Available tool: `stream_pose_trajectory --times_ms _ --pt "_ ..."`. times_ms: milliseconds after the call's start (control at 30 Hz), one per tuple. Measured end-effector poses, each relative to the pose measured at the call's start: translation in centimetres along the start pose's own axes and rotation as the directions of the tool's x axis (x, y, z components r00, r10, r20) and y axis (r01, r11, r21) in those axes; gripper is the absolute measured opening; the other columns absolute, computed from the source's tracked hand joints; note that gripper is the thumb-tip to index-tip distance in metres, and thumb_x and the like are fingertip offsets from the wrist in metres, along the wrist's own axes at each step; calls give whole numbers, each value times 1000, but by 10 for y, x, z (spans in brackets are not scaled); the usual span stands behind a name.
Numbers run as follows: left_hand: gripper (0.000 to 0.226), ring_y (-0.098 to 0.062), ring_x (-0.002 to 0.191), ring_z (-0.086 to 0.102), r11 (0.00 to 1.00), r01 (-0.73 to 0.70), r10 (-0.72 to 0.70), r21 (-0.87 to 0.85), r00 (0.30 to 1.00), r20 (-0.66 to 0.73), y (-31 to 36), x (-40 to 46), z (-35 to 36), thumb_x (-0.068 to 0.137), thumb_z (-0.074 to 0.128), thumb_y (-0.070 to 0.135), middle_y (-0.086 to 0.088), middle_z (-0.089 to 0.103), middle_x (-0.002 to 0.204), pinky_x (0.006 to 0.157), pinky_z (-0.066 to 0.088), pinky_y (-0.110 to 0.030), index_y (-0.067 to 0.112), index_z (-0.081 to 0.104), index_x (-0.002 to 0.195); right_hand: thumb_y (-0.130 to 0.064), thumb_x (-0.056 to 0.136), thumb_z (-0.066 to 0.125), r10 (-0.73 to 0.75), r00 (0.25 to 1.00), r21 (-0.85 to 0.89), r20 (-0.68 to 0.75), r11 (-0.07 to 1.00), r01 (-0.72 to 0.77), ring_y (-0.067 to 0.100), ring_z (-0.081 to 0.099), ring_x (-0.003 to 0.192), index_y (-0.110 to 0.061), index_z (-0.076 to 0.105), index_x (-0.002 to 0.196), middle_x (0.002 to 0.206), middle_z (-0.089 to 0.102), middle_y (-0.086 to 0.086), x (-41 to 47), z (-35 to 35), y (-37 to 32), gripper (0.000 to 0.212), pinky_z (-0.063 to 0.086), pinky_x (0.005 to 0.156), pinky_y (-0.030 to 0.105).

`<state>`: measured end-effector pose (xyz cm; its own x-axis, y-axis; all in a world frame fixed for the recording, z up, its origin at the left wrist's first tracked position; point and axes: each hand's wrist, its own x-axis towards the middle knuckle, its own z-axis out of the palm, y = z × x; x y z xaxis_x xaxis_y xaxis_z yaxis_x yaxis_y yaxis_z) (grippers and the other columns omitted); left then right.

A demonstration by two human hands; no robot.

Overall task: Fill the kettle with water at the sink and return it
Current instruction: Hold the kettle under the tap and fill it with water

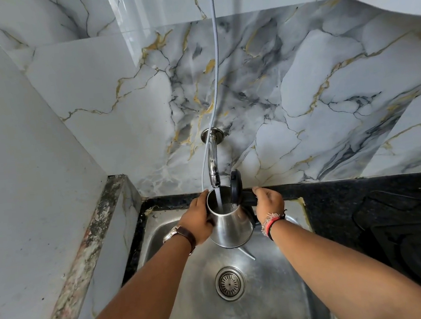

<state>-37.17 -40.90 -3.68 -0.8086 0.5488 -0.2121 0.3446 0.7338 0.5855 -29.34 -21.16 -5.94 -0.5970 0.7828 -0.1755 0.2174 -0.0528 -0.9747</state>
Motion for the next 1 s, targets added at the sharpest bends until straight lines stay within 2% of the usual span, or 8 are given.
stream_pose_trajectory --times_ms 133,200,267,433,567,700,800,1000 --pt "93 -33 131 46 1000 -3 3 0 1000 -8 -1 -1 0 75 60 13 -13 38 152 107 40 -41 28 15 155 -31 85 63 10 1000 27 12 1000 -10 13 34 46 0 53 57 52 36 3 -1 1 3 44 32 60 34" --pt "93 -33 131 47 1000 -2 2 -3 1000 -6 -1 -2 -1 74 60 13 -13 39 151 107 41 -41 28 16 155 -29 86 63 12 1000 50 15 999 -13 21 41 56 15 61 72 60 43 10 0 2 4 46 36 64 35" --pt "93 -33 130 48 1000 1 -1 -5 1000 -7 -2 -2 -1 74 60 13 -14 40 150 107 41 -40 29 16 155 -29 86 63 12 1000 60 14 998 -13 24 45 61 18 65 83 64 48 12 -1 4 5 46 38 66 35" --pt "93 -34 130 48 1000 3 -3 -13 1000 -13 -5 -3 -2 72 59 15 -13 40 150 107 41 -40 31 17 154 -35 81 63 33 999 43 9 999 -34 7 37 39 11 61 68 46 41 -5 0 8 7 49 38 61 34" --pt "93 -33 132 46 1000 3 -3 -15 1000 -14 -7 -2 -2 73 60 14 -13 38 152 108 39 -39 29 17 154 -31 85 63 31 999 48 29 998 -32 11 37 41 1 58 57 40 38 -11 1 8 10 43 37 61 35" --pt "93 -33 132 46 1000 14 -14 -17 1000 -15 -8 -2 -1 73 60 16 -12 37 153 108 39 -40 31 16 154 -33 84 63 36 999 48 20 998 -37 15 40 45 5 60 61 43 41 -8 2 10 12 45 40 61 36" --pt "93 -33 131 47 1000 21 -21 -13 1000 -18 -9 -2 0 73 59 17 -12 37 152 107 40 -38 31 16 154 -38 80 62 37 999 40 28 998 -38 7 36 38 -11 54 49 38 38 -10 1 10 11 42 37 59 33" --pt "93 -33 130 48 1000 19 -19 -13 1000 -19 -9 -2 1 72 59 19 -11 38 151 106 39 -36 32 16 154 -40 79 62 43 999 13 15 999 -43 13 40 45 -5 55 53 42 38 -8 2 10 13 45 37 60 34"
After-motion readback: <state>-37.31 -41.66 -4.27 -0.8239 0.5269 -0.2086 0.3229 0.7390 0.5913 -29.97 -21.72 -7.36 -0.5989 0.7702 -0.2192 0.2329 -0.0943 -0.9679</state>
